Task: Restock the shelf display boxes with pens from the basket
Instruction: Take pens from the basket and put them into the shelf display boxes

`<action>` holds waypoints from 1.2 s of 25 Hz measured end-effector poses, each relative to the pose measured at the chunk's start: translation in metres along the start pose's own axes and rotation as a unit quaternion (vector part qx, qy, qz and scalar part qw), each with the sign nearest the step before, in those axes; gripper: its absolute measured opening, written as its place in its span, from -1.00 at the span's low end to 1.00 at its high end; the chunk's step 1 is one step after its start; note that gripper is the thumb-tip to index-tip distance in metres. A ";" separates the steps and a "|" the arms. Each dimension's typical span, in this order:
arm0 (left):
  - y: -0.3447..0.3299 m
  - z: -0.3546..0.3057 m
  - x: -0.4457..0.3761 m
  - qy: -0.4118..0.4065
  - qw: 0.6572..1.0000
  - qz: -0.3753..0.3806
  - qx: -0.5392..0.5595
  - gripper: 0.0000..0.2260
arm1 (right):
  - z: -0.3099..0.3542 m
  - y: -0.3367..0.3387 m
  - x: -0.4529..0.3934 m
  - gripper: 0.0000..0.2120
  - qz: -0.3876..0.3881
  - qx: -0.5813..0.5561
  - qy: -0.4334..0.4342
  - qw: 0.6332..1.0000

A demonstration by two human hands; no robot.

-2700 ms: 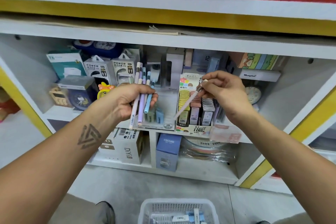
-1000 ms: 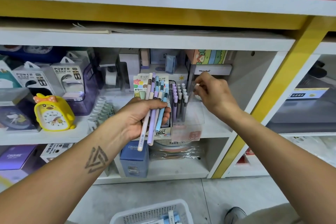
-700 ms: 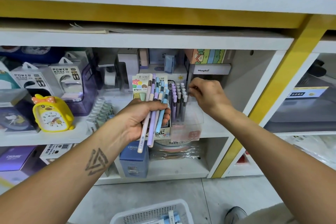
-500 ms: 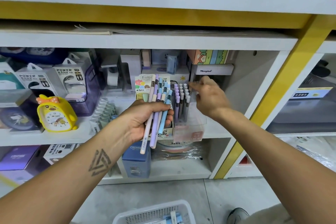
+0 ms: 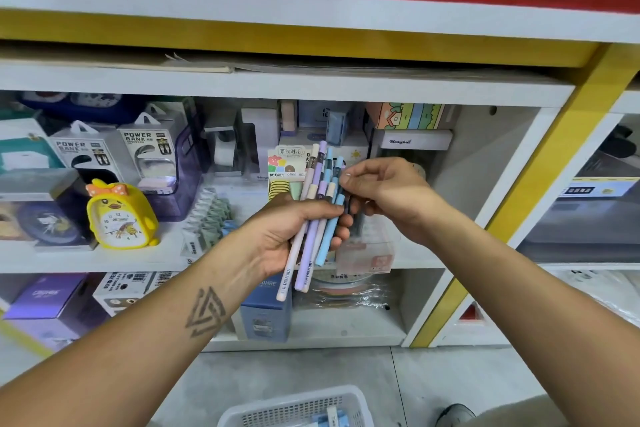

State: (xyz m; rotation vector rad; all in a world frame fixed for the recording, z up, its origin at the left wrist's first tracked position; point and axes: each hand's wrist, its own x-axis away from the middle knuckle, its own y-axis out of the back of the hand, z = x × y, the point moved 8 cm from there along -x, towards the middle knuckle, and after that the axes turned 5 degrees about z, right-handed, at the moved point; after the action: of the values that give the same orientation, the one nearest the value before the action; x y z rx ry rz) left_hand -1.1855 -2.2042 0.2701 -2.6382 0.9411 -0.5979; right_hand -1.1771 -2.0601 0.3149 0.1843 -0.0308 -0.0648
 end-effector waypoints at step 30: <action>0.012 0.001 0.000 0.003 0.998 -0.056 0.009 -0.94 | 0.006 0.053 -0.013 -0.96 -0.136 0.458 0.128 0.869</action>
State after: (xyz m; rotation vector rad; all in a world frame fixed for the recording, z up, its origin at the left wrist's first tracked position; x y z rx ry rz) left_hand -1.1910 -2.2132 0.2647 -2.6871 0.7906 -0.6383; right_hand -1.1869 -2.0083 0.3303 1.1545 0.2377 -0.3084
